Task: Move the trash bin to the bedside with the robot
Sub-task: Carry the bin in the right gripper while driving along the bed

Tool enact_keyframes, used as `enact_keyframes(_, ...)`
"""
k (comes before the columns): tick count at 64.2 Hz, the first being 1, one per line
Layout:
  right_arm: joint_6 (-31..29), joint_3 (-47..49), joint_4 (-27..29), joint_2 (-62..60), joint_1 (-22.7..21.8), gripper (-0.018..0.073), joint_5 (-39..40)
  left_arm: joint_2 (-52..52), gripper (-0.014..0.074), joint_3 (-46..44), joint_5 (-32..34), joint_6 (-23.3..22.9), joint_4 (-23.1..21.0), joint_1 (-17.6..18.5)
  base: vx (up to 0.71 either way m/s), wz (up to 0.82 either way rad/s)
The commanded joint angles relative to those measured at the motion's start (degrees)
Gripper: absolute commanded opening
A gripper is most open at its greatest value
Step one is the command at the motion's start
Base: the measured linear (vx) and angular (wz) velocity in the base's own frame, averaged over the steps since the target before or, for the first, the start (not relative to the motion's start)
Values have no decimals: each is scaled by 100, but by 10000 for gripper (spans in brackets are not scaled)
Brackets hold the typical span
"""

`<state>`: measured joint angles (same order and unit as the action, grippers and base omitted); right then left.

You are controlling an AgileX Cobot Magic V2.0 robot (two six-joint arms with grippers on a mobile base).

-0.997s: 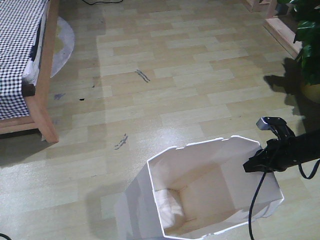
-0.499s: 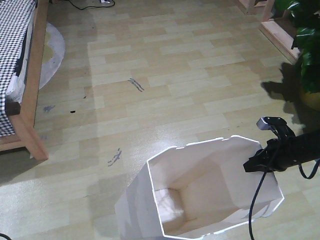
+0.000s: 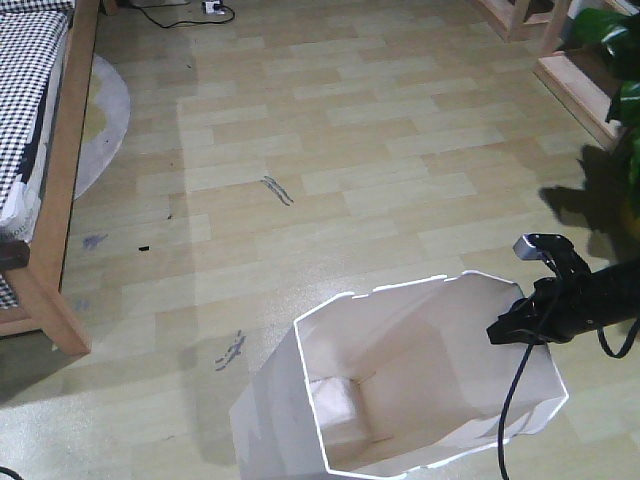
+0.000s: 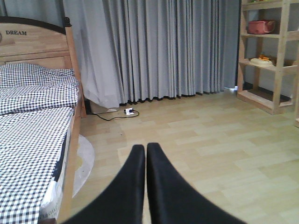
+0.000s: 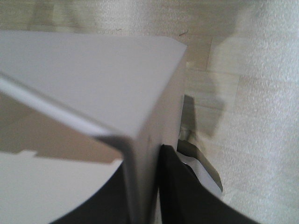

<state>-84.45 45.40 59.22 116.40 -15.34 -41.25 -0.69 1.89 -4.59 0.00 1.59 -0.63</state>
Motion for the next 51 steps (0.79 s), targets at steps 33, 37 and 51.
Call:
enact_keyframes(33, 127, 85, 579, -342, -20, -3, -1235, -87, -6, 67, 428, -79, -54, 35, 30, 12)
enact_keyframes(37, 127, 85, 579, -342, -20, -3, -1235, -87, -6, 67, 428, -79, -54, 35, 30, 12)
enact_keyframes(51, 127, 85, 579, -342, -20, -3, -1235, -87, -6, 67, 428, -79, -54, 35, 30, 9)
